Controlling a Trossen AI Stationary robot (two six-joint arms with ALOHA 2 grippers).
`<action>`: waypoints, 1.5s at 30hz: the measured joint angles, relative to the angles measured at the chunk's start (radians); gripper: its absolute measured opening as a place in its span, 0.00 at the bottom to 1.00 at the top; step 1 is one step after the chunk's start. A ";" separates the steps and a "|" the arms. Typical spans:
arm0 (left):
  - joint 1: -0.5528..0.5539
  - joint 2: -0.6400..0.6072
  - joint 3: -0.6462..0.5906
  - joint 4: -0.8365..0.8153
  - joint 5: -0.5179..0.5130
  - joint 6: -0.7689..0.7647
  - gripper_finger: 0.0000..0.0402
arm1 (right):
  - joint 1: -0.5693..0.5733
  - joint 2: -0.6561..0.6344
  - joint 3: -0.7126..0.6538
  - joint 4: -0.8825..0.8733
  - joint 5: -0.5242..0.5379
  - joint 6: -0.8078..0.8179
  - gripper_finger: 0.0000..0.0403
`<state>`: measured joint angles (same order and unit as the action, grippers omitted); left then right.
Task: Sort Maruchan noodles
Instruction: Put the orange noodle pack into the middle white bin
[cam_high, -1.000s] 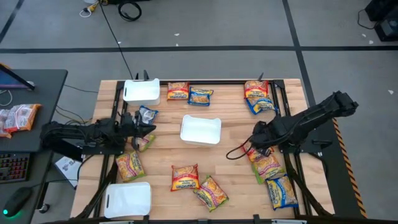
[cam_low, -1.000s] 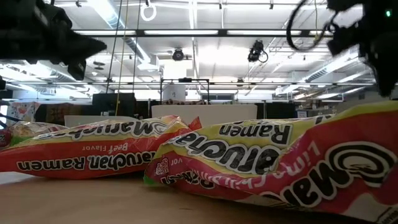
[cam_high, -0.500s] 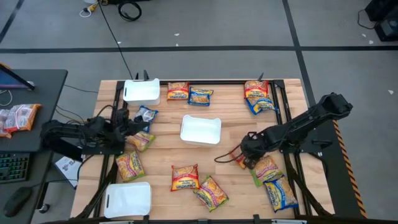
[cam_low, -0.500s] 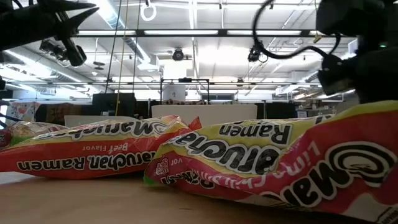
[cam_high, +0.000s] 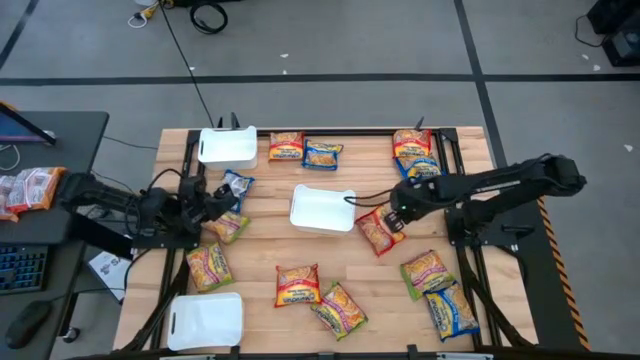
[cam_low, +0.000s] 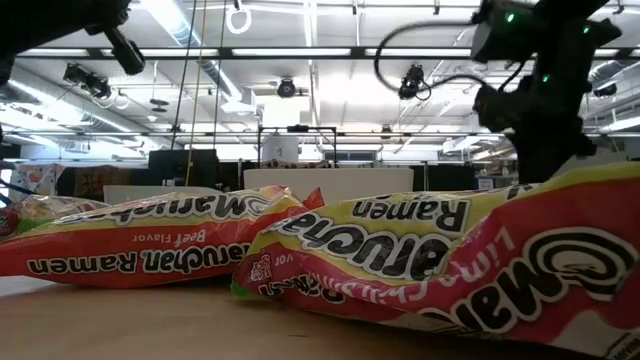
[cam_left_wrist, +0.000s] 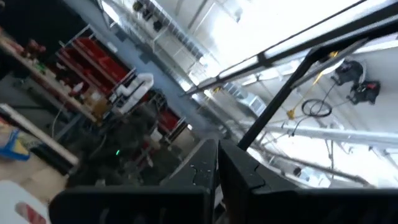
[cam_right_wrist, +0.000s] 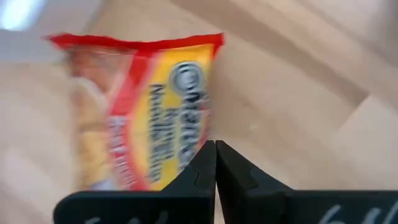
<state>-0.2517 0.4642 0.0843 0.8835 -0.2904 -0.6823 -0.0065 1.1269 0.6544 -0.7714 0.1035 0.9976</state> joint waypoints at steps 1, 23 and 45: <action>-0.014 0.029 0.013 -0.001 -0.006 0.010 0.06 | 0.009 -0.021 0.000 -0.006 -0.006 0.036 0.04; -0.082 0.238 0.083 0.161 -0.173 0.153 0.11 | -0.072 -0.105 -0.428 0.688 -0.186 0.077 0.71; -0.013 0.513 0.083 0.127 -0.445 -0.080 0.20 | -0.031 -0.113 -0.071 0.276 -0.026 -0.274 0.01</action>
<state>-0.2643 0.9777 0.1675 1.0110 -0.7359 -0.7623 -0.0377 1.0137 0.5830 -0.4956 0.0775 0.7236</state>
